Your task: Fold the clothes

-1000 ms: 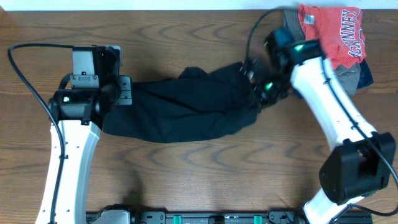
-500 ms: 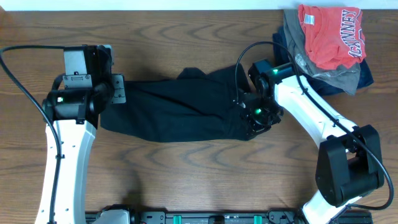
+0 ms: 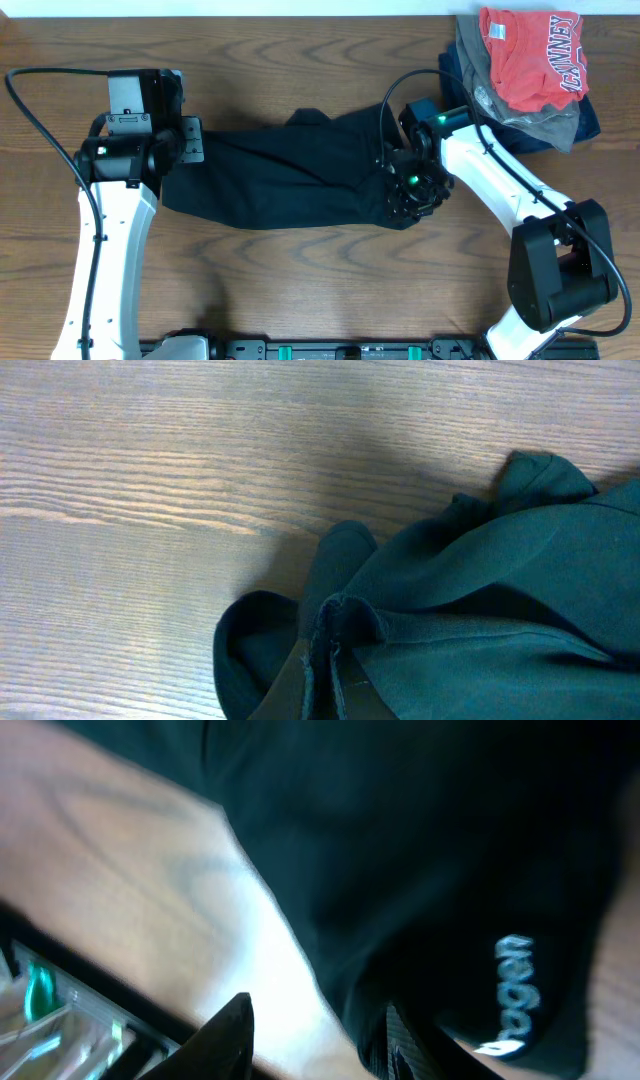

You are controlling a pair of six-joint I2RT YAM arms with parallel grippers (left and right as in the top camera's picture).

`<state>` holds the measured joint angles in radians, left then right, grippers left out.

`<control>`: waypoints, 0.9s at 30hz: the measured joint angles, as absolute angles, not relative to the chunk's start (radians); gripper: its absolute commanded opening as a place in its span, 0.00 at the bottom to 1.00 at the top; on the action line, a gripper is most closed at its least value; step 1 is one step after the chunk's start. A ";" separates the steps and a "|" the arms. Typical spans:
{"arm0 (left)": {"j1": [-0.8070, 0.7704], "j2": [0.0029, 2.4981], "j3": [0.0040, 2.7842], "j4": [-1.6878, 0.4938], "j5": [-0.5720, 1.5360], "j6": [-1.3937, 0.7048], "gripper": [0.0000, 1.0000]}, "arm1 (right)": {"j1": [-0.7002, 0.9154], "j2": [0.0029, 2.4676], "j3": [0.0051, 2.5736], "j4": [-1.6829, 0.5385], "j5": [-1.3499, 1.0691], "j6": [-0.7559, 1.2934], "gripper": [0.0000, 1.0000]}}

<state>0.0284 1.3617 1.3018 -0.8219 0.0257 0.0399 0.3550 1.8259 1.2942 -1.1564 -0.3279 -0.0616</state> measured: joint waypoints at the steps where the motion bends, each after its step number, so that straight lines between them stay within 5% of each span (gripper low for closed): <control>1: 0.028 1.362 1.302 -0.822 0.026 0.040 0.06 | 0.350 1.826 1.295 -1.141 -0.319 -0.054 0.42; 9: 0.028 1.362 1.302 -0.818 0.025 0.040 0.06 | 0.320 1.826 1.295 -0.958 -0.185 -0.001 0.54; 18: 0.028 1.362 1.302 -0.818 0.025 0.040 0.06 | 0.320 1.826 1.247 -0.792 -0.144 0.001 0.55; 22: 0.028 1.362 1.302 -0.817 0.026 0.040 0.06 | 0.320 1.826 1.187 -0.745 -0.152 0.005 0.49; 27: 0.028 1.362 1.302 -0.817 0.026 0.040 0.06 | 0.320 1.826 1.161 -0.730 -0.171 0.016 0.28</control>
<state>0.0284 1.3617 1.3018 -0.8165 0.0257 0.0399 0.3199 1.8263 1.1614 -0.7303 -0.1707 0.0162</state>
